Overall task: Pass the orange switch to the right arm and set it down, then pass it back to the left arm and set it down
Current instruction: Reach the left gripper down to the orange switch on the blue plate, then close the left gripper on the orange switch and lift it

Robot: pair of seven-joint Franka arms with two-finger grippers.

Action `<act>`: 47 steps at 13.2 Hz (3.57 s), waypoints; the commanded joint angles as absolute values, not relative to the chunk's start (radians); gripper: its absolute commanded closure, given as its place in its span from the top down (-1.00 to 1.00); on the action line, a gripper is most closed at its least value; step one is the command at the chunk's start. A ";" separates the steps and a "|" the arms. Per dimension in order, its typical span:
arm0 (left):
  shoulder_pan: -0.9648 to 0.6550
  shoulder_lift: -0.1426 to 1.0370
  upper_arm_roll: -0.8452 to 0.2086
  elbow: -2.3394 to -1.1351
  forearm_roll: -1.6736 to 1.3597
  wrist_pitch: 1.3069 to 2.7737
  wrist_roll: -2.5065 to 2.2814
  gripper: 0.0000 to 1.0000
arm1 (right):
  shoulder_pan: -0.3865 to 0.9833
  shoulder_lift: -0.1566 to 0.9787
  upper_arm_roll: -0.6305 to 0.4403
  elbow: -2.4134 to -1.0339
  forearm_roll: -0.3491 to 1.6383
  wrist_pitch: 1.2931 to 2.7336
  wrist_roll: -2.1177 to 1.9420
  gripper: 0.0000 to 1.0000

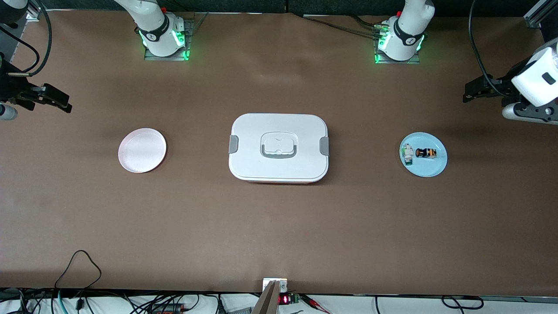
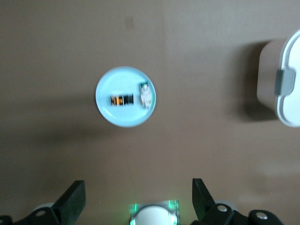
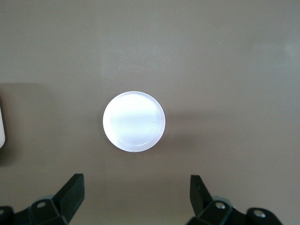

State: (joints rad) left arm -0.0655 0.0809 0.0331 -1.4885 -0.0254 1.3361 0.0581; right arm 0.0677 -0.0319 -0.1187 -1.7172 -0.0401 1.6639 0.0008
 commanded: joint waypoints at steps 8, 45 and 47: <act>0.004 0.212 0.041 -1.744 -0.003 1.559 0.104 1.00 | 0.072 -0.015 -0.120 -1.698 -0.029 1.643 0.012 1.00; 0.092 0.519 -0.005 -2.020 -0.025 2.229 0.164 0.08 | 0.181 0.086 -0.126 -1.690 0.071 1.578 0.005 1.00; 0.094 0.515 -0.006 -2.005 -0.025 2.186 0.164 -0.22 | 0.183 0.086 -0.126 -1.689 0.071 1.575 0.005 1.00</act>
